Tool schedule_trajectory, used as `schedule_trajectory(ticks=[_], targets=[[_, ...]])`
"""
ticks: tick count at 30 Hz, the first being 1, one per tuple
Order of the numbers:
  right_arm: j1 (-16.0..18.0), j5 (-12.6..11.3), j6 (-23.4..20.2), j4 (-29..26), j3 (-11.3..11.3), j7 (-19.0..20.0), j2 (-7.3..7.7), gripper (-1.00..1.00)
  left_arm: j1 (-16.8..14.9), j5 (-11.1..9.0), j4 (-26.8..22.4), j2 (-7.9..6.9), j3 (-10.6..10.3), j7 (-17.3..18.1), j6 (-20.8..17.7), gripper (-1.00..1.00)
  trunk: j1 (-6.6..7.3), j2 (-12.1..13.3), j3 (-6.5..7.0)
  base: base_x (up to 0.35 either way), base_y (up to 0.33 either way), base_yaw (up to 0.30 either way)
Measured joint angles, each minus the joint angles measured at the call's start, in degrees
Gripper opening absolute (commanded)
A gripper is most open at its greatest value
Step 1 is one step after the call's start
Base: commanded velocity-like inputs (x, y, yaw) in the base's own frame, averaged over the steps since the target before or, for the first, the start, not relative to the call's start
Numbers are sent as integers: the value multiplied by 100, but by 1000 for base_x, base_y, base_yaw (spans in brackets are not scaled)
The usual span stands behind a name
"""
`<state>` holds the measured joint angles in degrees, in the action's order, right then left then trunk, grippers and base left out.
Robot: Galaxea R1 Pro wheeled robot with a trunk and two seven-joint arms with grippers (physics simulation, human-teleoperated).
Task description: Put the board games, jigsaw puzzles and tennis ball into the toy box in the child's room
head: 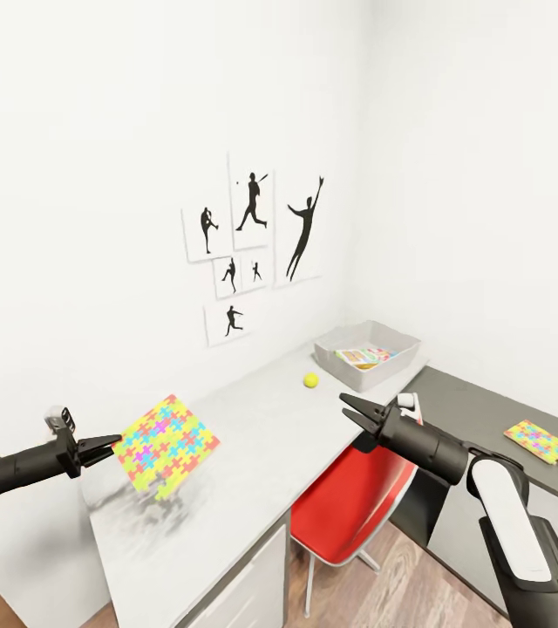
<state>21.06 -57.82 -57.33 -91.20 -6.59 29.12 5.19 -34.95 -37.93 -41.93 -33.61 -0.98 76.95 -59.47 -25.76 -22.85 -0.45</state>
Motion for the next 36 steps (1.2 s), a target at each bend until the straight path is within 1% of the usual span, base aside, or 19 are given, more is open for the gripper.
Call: schedule_trajectory(ticks=[12, 23, 32, 36], targets=[[0, -9, -9, -14, -6, 4, 0, 100, 0, -6, 6, 0, -5, -1, 2, -100, 0, 0, 0, 0, 0, -17], [-1, -9, -17, -7, -21, 8, 5, 100, 6, -5, 8, 7, 14, 4, 41, -100, 0, 0, 0, 0, -8, -254], [0, -9, -19, -7, -28, 6, 9, 100, 7, -7, 10, 7, 32, -4, 55, -100, 0, 0, 0, 0, -237, -273], [0, -9, -19, -7, -24, 6, 7, 100, 8, -6, 9, 6, 33, -7, 57, -100, 0, 0, 0, 0, -296, -104]])
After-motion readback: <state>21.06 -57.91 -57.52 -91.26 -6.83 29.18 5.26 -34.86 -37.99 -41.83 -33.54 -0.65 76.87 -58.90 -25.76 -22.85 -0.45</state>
